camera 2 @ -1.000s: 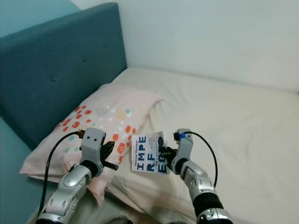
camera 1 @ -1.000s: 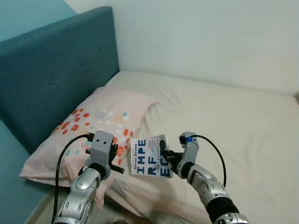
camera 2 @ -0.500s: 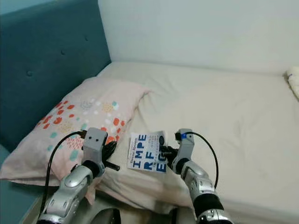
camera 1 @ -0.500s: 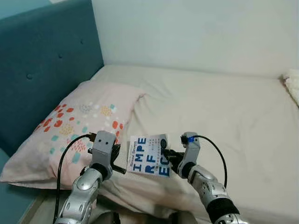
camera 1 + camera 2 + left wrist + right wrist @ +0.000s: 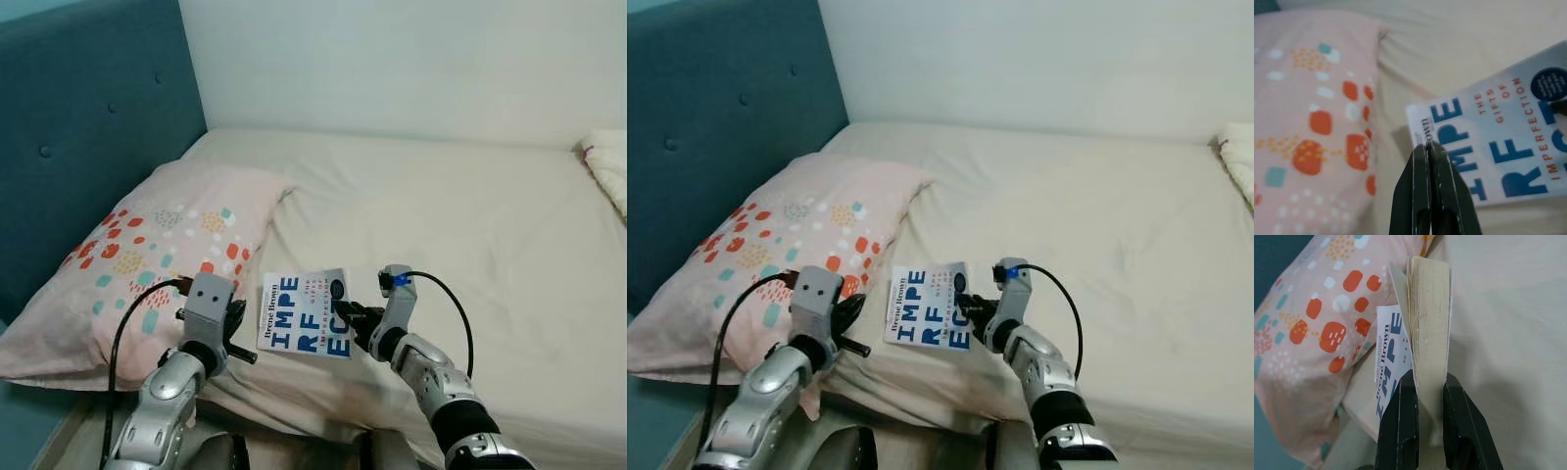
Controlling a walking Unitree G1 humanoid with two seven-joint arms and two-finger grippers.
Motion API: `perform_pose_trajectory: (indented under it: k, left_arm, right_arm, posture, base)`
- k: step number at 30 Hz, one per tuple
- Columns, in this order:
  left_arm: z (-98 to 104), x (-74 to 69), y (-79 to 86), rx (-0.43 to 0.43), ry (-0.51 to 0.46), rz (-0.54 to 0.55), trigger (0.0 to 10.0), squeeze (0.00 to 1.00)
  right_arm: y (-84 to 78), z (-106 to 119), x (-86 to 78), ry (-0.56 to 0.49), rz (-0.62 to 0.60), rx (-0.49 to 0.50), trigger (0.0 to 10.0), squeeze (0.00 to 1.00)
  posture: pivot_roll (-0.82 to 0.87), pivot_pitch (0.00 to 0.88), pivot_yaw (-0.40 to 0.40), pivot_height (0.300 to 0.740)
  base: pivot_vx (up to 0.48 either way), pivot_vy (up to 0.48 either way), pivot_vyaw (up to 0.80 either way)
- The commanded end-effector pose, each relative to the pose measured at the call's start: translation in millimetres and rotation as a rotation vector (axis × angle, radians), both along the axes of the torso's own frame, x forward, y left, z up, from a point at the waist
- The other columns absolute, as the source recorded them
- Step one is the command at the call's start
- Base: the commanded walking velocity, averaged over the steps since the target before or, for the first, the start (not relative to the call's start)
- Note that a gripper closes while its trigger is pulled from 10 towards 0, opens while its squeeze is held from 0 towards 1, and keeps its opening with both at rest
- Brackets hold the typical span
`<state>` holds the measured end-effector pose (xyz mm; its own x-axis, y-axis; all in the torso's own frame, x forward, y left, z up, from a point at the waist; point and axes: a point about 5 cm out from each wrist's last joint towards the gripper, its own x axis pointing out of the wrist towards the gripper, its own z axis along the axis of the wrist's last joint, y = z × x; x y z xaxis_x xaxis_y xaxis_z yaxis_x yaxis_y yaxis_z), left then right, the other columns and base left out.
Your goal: Clean up the room
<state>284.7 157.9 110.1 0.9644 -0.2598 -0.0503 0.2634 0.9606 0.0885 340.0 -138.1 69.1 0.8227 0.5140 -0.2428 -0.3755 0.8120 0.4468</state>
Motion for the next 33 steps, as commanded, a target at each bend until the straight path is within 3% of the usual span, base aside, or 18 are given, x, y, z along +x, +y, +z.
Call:
perform_pose_trajectory:
  k: [1, 3, 7, 9, 14, 16, 19, 25, 31, 33]
  left_arm:
    - [5, -2.6, 12.5, 0.004, -0.021, 0.021, 10.0, 0.0]
    - [14, -5.8, 17.4, -0.015, -0.054, 0.01, 10.0, 0.0]
    - [23, -10.8, 17.0, -0.025, -0.077, -0.038, 10.0, 0.0]
    - [32, -19.9, 16.3, -0.02, -0.094, -0.091, 10.0, 0.0]
    - [38, -25.7, 16.0, -0.018, -0.098, -0.113, 10.0, 0.0]
    - [46, -34.4, 15.2, -0.021, -0.101, -0.144, 10.0, 0.0]
    - [46, -34.4, 15.2, -0.021, -0.101, -0.144, 10.0, 0.0]
    - [59, -47.4, 9.6, -0.04, -0.097, -0.224, 10.0, 0.0]
    - [62, -51.2, 3.8, -0.052, -0.081, -0.284, 10.0, 0.0]
    - [59, -55.1, 1.1, -0.03, -0.059, -0.315, 10.0, 0.0]
  right_arm:
    - [-7.1, 2, 2.4, 0.011, -0.006, 0.03, 10.0, 0.0]
    - [-17.5, 4, 7.4, 0.043, -0.043, 0.074, 10.0, 0.0]
    - [-22.8, 6, 11.0, 0.074, -0.083, 0.134, 10.0, 0.0]
    - [-22.1, 7, 13.3, 0.101, -0.114, 0.184, 10.0, 0.0]
    - [-20.6, 3, 12.2, 0.128, -0.119, 0.186, 10.0, 0.0]
    - [-17.3, -3, 9.4, 0.173, -0.117, 0.173, 10.0, 0.0]
    - [-17.3, -3, 9.4, 0.173, -0.117, 0.173, 10.0, 0.0]
    - [-1.9, -8, 3.1, 0.209, 0.027, 0.215, 10.0, 0.0]
    - [-2.2, -5, 3.9, 0.199, 0.055, 0.214, 10.0, 0.0]
    - [-10.4, -2, 7.7, 0.176, 0.012, 0.184, 10.0, 0.0]
  posture:
    - [0.06, 0.145, -0.06, 0.596]
    - [0.06, 0.16, -0.065, 0.596]
    - [0.09, 0.191, -0.079, 0.596]
    - [0.12, 0.223, -0.093, 0.596]
    - [0.16, 0.254, -0.107, 0.596]
    - [0.18, 0.28, -0.122, 0.596]
    - [0.18, 0.28, -0.122, 0.596]
    - [0.21, 0.312, -0.131, 0.596]
    - [0.21, 0.314, -0.127, 0.596]
    - [0.2, 0.312, -0.121, 0.596]
  base:
    - [0.0, 0.0, 0.0]
    - [0.0, 0.0, 0.0]
    - [0.0, 0.0, 0.0]
    - [0.0, 0.0, 0.0]
    - [0.0, 0.0, 0.0]
    - [0.0, 0.0, 0.0]
    - [0.0, 0.0, 0.0]
    - [0.0, 0.0, 0.0]
    - [0.0, 0.0, 0.0]
    - [0.0, 0.0, 0.0]
